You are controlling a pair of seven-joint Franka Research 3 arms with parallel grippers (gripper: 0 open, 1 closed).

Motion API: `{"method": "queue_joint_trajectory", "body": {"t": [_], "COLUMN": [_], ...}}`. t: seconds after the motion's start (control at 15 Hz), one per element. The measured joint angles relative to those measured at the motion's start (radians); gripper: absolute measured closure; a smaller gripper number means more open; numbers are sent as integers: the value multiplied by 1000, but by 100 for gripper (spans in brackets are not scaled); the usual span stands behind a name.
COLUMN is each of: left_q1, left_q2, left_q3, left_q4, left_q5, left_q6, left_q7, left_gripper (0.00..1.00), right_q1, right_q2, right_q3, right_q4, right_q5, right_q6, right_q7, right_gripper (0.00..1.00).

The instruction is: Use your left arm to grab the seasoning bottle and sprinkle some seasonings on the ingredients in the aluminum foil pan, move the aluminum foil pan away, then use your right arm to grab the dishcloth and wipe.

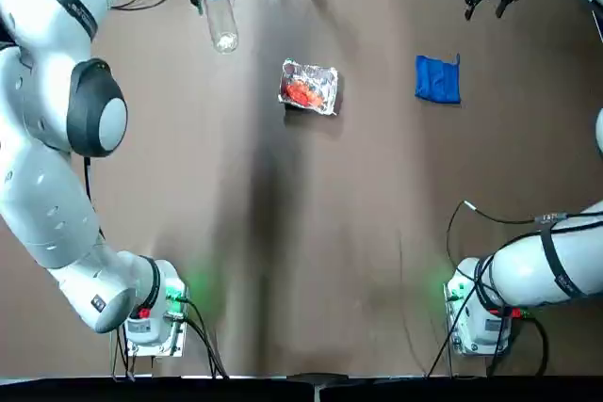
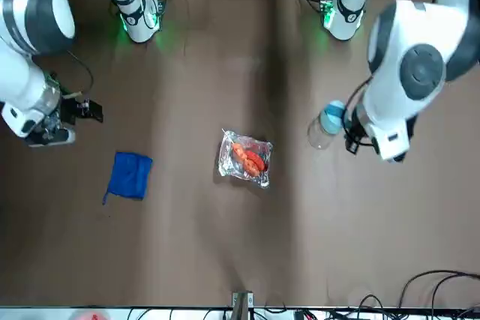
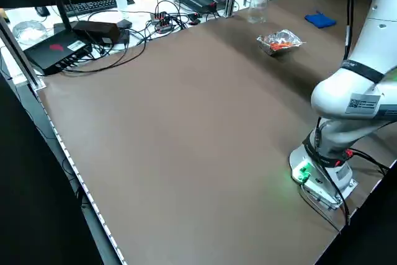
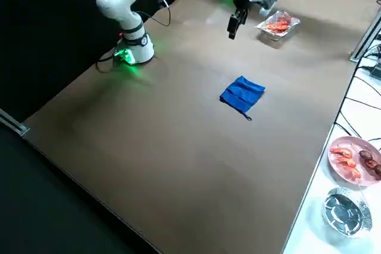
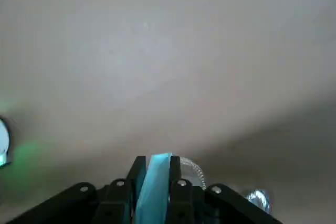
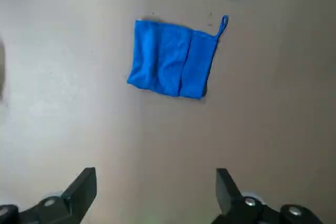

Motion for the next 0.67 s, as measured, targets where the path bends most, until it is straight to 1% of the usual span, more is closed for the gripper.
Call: {"method": "queue_joint_trajectory", "body": {"t": [0.13, 0.33, 0.4, 0.53, 0.67], "left_q1": [44, 82, 101, 119, 130], "left_q2": [-9, -23, -28, -30, -30], "left_q3": [0, 1, 1, 1, 1], "left_q4": [-80, -211, -295, -369, -431], "left_q5": [-4, -4, -4, -5, -6], "left_q6": [98, 248, 332, 412, 500], "left_q7": [43, 57, 54, 44, -26], "left_gripper": [77, 77, 77, 77, 77], "right_q1": [0, 0, 0, -3, -17], "right_q2": [46, 132, 200, 259, 306], "right_q3": [0, 0, 0, -1, -2], "right_q4": [0, -1, -1, 0, 2], "right_q5": [1, 1, 1, 2, 19], "right_q6": [39, 121, 193, 249, 289], "right_q7": [0, 0, 0, 1, 2], "right_gripper": [0, 0, 0, 0, 0]}}
